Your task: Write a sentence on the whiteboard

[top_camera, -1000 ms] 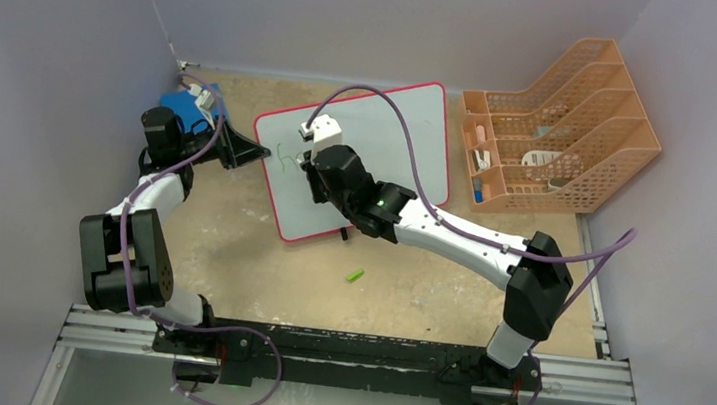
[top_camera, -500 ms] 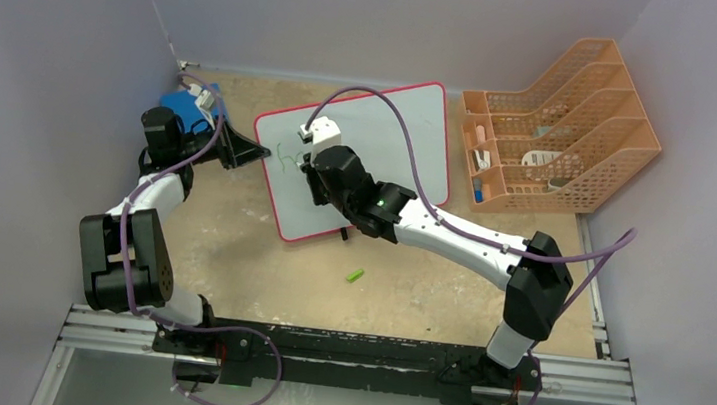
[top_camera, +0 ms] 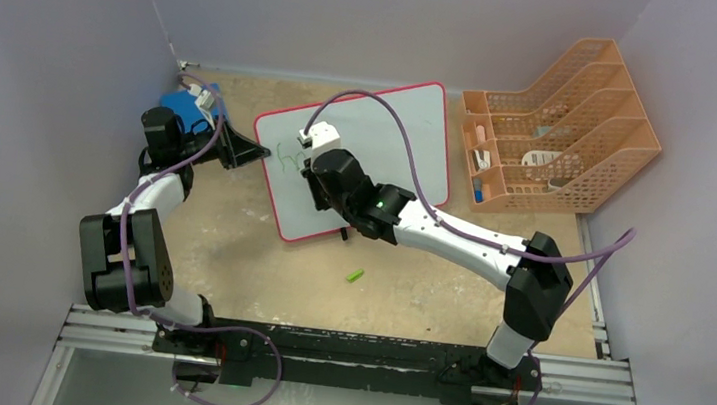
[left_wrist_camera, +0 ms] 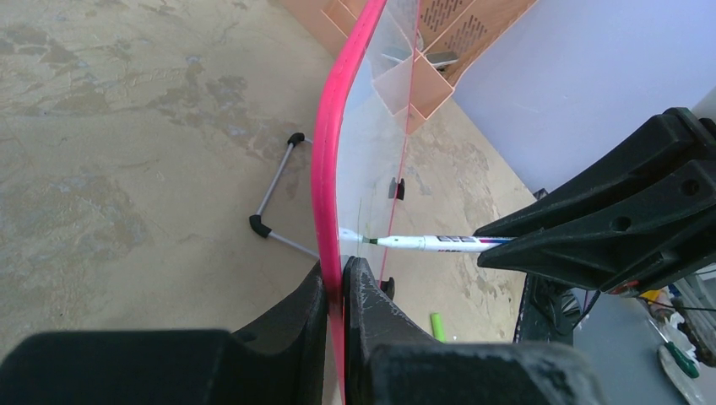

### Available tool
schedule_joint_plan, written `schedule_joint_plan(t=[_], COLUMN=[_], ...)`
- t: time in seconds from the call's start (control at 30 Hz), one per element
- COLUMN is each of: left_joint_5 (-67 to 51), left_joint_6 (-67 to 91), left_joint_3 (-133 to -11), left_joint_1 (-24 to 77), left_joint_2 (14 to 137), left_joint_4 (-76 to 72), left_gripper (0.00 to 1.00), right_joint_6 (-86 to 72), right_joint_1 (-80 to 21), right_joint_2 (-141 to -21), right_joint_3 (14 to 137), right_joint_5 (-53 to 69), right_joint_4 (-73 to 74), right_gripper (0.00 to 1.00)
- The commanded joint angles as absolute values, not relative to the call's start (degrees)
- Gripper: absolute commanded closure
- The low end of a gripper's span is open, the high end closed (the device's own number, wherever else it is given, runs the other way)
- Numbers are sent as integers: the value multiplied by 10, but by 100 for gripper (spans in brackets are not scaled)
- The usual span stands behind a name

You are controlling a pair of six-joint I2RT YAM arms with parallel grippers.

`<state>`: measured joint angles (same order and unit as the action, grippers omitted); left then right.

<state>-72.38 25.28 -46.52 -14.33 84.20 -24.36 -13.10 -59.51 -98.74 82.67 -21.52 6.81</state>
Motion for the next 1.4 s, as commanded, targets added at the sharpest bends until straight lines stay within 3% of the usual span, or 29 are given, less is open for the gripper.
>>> schedule_joint_plan(t=[0.0, 1.37], left_joint_5=[-734, -735], left_joint_6=[229, 228], left_joint_3=[-478, -478], left_joint_1=[-127, -126], left_joint_2=[836, 836], left_joint_4=[-237, -237], left_gripper=[100, 100], right_joint_6=[-138, -123], right_joint_1=[-592, -570], right_joint_2=[-972, -977], right_joint_3=[817, 874], right_joint_5=[-231, -259], right_joint_4=[87, 60], right_gripper=[100, 100])
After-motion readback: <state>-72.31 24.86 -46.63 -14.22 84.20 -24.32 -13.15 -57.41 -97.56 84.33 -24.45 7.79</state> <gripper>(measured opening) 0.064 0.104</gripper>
